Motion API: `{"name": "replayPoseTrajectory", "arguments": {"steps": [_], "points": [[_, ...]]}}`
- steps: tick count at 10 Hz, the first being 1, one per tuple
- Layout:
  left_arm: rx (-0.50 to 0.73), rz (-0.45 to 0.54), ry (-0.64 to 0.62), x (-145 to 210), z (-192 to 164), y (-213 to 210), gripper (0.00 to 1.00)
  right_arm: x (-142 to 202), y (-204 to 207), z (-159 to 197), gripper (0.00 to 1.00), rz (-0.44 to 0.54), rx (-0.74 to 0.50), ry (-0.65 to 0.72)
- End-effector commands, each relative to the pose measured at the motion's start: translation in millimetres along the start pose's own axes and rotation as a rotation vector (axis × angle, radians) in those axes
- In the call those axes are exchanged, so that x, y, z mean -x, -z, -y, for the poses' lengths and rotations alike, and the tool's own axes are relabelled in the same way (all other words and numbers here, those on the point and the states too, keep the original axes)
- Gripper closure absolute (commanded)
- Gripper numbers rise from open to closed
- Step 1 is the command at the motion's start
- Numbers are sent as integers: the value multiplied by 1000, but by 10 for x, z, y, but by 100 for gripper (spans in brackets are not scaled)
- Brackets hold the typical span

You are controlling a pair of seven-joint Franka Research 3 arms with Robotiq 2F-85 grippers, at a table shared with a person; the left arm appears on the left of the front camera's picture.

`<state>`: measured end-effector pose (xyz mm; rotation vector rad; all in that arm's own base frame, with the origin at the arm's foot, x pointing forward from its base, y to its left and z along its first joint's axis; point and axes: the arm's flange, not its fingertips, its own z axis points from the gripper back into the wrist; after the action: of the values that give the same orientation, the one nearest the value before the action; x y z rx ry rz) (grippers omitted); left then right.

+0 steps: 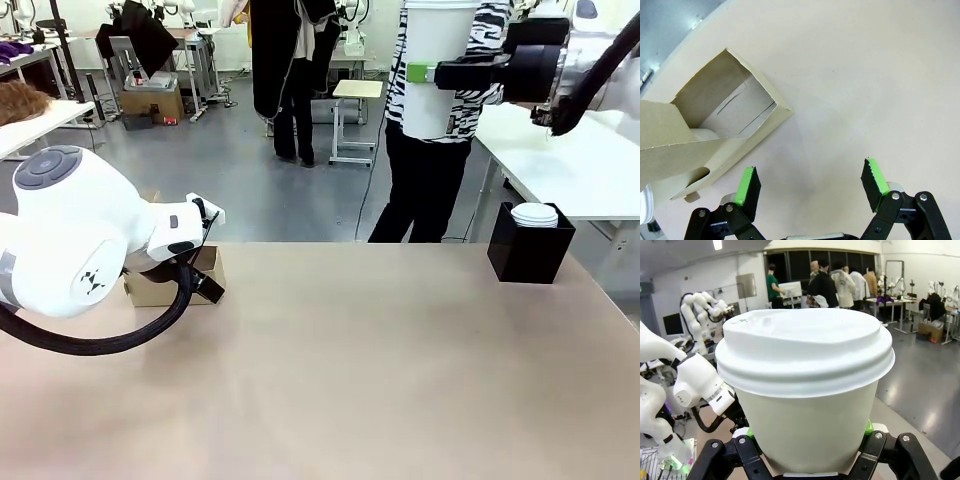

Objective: Pour a drink into a cup and package it in a carrier.
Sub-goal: Position the Cup Carrier in the center of the table.

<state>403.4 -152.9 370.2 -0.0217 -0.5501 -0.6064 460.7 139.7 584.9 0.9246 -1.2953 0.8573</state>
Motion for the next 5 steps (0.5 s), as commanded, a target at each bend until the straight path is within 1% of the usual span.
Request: {"name": "replayPoseTrajectory", "arguments": {"steps": [1, 5], "points": [[1, 1, -2, 5, -7, -3, 0, -58, 24, 5, 19, 14, -6, -8], [0, 0, 0, 0, 0, 0, 0, -58, 24, 5, 19, 14, -6, -8]]}}
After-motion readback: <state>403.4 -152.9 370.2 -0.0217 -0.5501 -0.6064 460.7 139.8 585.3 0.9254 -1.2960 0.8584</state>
